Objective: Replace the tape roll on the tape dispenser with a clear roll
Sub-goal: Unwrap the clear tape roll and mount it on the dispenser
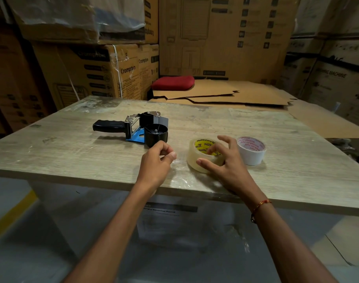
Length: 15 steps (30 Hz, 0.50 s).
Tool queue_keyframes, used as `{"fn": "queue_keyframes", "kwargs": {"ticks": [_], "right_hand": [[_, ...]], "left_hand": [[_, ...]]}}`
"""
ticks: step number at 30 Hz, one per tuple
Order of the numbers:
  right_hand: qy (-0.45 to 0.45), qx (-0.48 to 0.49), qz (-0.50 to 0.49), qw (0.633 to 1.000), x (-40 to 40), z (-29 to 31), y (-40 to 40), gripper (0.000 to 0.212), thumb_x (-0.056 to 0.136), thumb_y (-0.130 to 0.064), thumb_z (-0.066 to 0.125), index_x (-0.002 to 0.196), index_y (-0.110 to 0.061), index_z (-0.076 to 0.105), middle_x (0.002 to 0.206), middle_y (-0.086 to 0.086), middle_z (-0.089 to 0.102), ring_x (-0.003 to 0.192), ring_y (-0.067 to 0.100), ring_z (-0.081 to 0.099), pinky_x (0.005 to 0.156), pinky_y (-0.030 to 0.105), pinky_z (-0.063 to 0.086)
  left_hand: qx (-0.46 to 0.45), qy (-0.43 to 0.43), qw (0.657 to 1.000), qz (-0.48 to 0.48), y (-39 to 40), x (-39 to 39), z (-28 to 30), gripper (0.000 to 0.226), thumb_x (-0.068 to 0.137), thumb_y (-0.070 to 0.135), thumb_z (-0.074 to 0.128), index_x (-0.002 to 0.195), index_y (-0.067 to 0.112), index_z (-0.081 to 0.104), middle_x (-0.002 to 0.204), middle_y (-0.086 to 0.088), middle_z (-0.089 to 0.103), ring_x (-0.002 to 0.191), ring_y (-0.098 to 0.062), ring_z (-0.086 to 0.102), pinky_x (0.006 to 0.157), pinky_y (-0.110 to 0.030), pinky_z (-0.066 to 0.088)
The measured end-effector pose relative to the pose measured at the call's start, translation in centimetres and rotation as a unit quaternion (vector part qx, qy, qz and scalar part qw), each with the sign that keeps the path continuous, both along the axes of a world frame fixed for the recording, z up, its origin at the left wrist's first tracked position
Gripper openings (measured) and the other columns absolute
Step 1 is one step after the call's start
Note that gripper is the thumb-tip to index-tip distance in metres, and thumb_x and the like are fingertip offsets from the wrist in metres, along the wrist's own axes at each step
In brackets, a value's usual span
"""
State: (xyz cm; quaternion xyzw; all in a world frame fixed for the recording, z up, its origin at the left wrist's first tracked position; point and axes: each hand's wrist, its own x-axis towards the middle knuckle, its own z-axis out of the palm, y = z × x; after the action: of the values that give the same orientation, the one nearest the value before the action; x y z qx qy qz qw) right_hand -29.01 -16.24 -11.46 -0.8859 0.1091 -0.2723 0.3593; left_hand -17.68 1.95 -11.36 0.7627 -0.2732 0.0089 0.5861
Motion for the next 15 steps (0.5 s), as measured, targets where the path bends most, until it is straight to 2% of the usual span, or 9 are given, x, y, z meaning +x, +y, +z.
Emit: {"fn": "queue_keyframes", "kwargs": {"ticks": [3,5,8,11,15], "right_hand": [[-0.03,-0.016,0.005,0.999,0.0,-0.3,-0.2,0.026,0.08,-0.046,0.077,0.092,-0.025,0.069,0.149,-0.005,0.034,0.135,0.014,0.037,0.112,0.033,0.038],[-0.037,-0.018,-0.008,0.999,0.1,-0.4,-0.2,0.03,0.081,-0.049,0.075,0.094,-0.022,0.07,0.145,-0.004,0.038,0.135,0.017,0.039,0.111,0.041,0.042],[-0.046,-0.034,-0.019,0.998,0.1,-0.4,0.0,0.029,0.088,-0.043,0.07,0.1,-0.017,0.068,0.143,-0.001,0.041,0.129,0.015,0.043,0.108,0.04,0.047],[-0.048,-0.03,-0.003,0.998,0.3,-0.5,0.0,0.026,0.093,-0.041,0.065,0.105,-0.018,0.068,0.142,-0.004,0.042,0.126,0.014,0.045,0.106,0.042,0.049],[-0.019,-0.047,0.019,0.999,0.4,-0.7,-0.2,0.033,0.094,-0.049,0.058,0.115,-0.025,0.069,0.141,-0.006,0.043,0.131,0.022,0.044,0.108,0.05,0.045]], "left_hand": [[-0.005,-0.003,1.0,-0.013,0.0,0.1,-0.1,0.01,0.093,0.015,0.063,0.084,0.019,0.06,0.096,0.002,0.064,0.097,-0.011,0.061,0.084,-0.05,0.057],[-0.005,-0.005,1.0,-0.025,0.1,0.1,-0.2,0.012,0.093,0.016,0.063,0.083,0.022,0.059,0.096,0.004,0.064,0.096,-0.011,0.061,0.084,-0.049,0.057],[-0.024,0.014,0.998,-0.063,0.2,-0.1,-0.2,0.014,0.093,0.018,0.063,0.082,0.025,0.059,0.088,0.008,0.063,0.084,-0.012,0.059,0.081,-0.043,0.054],[-0.042,0.054,0.994,-0.087,0.3,-0.2,0.2,0.013,0.094,0.015,0.063,0.082,0.02,0.06,0.087,0.002,0.062,0.08,-0.013,0.057,0.071,-0.031,0.051],[-0.065,0.141,0.984,-0.084,0.3,0.0,1.0,0.011,0.092,0.007,0.06,0.081,0.011,0.061,0.08,-0.01,0.059,0.079,-0.022,0.054,0.072,-0.03,0.048]]}}
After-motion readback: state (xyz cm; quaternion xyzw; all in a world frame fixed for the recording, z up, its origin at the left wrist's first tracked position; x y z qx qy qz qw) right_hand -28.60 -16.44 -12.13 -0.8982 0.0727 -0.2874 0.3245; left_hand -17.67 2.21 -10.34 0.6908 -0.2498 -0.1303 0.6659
